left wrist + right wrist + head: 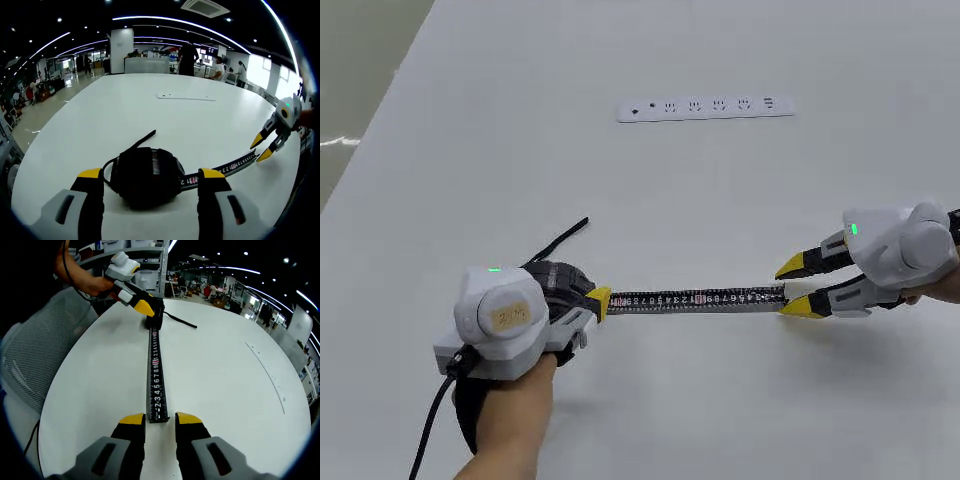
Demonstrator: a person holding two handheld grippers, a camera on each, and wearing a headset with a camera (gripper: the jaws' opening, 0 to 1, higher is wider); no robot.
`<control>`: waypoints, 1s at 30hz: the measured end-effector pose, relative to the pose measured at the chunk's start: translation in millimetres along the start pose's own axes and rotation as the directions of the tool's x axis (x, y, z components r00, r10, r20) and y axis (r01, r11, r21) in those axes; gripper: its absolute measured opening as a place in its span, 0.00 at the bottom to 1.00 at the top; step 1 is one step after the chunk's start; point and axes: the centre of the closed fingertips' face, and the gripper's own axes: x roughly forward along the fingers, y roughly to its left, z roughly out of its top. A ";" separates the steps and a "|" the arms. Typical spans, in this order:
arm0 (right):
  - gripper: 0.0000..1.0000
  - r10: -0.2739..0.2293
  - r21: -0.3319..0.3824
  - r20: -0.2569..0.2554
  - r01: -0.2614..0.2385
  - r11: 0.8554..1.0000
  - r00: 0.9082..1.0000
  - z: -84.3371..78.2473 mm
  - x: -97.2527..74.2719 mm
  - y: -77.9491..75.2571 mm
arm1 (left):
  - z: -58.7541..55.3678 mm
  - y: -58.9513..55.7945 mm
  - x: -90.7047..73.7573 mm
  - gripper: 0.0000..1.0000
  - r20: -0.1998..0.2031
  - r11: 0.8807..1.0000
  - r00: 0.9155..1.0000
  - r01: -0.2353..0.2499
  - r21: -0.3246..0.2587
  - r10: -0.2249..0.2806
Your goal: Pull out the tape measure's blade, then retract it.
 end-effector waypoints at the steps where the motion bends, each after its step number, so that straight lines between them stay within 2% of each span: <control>1: 0.23 0.004 0.001 0.000 -0.004 1.000 1.000 -0.8 1.0 0.0 | -0.3 0.3 0.3 0.73 -0.001 1.000 1.000 0.000 0.001 0.000; 5: 0.21 0.018 0.001 0.003 -0.018 1.000 1.000 -1.3 2.8 3.4 | -0.8 -2.8 0.9 0.72 0.000 1.000 1.000 -0.004 0.004 0.004; 8: 0.16 0.016 -0.001 0.008 -0.016 1.000 1.000 -0.6 2.3 3.9 | 1.5 -2.1 -5.4 0.71 0.003 1.000 1.000 -0.017 -0.001 0.017; 13: 0.16 0.022 0.004 0.020 -0.022 1.000 1.000 -2.6 3.6 2.0 | 0.3 -1.4 1.7 0.70 0.001 1.000 1.000 -0.020 -0.016 0.020; 19: 0.16 0.027 0.010 0.030 -0.027 1.000 0.999 -1.8 3.5 2.6 | 0.2 -3.9 1.8 0.69 0.003 0.999 1.000 -0.027 -0.020 0.028; 24: 0.15 0.030 0.011 0.027 -0.031 0.999 0.999 -0.4 2.6 4.4 | -1.4 0.8 1.7 0.68 0.000 0.999 0.999 -0.042 -0.028 0.042; 30: 0.15 0.024 0.011 0.023 -0.024 1.000 0.999 -3.7 3.6 2.5 | -1.2 -0.3 2.5 0.67 -0.003 0.997 0.998 -0.056 -0.050 0.056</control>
